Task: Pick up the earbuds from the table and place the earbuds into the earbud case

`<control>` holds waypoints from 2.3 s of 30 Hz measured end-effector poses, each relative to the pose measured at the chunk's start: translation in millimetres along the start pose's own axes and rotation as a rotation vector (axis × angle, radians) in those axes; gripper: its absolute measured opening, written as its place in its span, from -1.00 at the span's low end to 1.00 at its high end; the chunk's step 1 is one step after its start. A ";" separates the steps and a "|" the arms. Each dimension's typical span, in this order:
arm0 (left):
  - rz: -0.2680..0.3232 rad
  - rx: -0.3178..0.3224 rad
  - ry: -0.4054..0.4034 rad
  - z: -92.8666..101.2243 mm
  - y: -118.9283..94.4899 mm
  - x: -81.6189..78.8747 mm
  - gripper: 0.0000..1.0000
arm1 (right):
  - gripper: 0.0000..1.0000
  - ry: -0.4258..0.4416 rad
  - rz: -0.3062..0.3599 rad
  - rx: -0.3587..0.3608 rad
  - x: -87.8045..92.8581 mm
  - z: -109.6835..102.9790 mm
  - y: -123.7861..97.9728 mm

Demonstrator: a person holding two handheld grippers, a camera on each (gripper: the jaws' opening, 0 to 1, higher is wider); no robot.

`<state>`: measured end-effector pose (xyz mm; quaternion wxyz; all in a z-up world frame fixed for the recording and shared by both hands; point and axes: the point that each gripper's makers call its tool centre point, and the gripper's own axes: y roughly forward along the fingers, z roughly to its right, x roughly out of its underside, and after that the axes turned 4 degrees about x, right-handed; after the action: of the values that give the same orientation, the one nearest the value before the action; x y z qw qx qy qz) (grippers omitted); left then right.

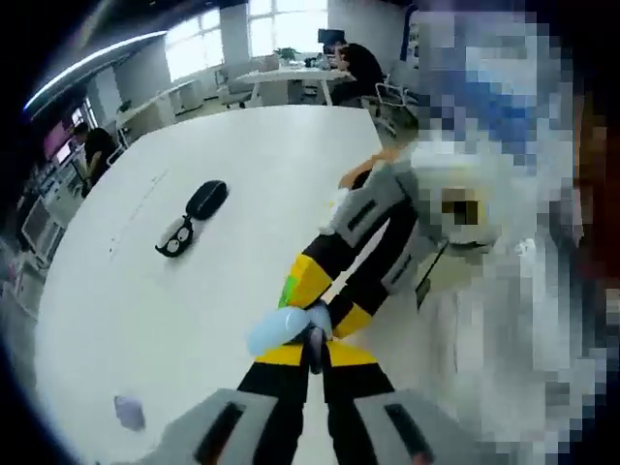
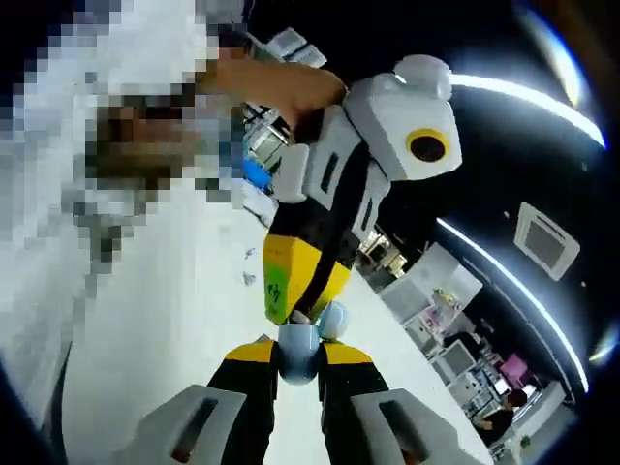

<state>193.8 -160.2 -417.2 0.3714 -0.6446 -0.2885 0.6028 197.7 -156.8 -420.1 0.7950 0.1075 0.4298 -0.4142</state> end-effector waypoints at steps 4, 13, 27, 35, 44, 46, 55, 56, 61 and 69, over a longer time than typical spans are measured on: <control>-0.077 -0.051 0.101 -10.2 -5.1 7.4 -0.84 | -0.70 0.004 -0.010 -0.020 0.7 -6.3 2.1; -0.007 0.016 -0.021 10.6 11.4 3.5 -0.84 | -0.70 0.149 -0.057 -0.004 25.3 7.1 2.4; 0.048 0.092 -0.131 -15.1 56.6 53.2 -0.84 | -0.70 0.264 -0.064 0.018 40.0 30.0 -10.7; 0.125 0.077 -0.122 -16.4 71.6 53.2 -0.84 | -0.70 0.331 -0.028 0.000 39.6 31.2 -13.0; 0.290 0.013 -0.135 -21.4 70.3 46.9 -0.41 | -0.70 0.374 -0.004 0.001 39.3 36.5 -16.3; 0.347 -0.034 -0.146 -23.3 62.8 47.9 -0.40 | -0.70 0.378 -0.003 0.008 39.7 38.9 -18.0; 0.481 -0.169 -0.230 -15.5 53.2 64.4 -0.49 | -0.70 0.389 0.011 0.016 37.6 42.7 -19.7; 0.480 -0.171 -0.233 -15.4 55.4 65.2 -0.48 | -0.70 0.386 0.008 0.016 37.9 42.3 -19.7; 0.527 -0.148 -0.315 -18.5 63.0 64.5 -0.53 | -0.70 0.384 0.009 0.016 37.2 41.7 -19.7; 0.535 -0.166 -0.286 -33.5 74.7 63.4 -0.71 | -0.70 0.393 0.009 0.009 40.2 40.0 -19.1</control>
<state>228.1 -154.3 -514.7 0.1014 -0.6345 -0.2059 0.7380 218.6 -212.7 -423.3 0.6971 0.1920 0.5745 -0.3835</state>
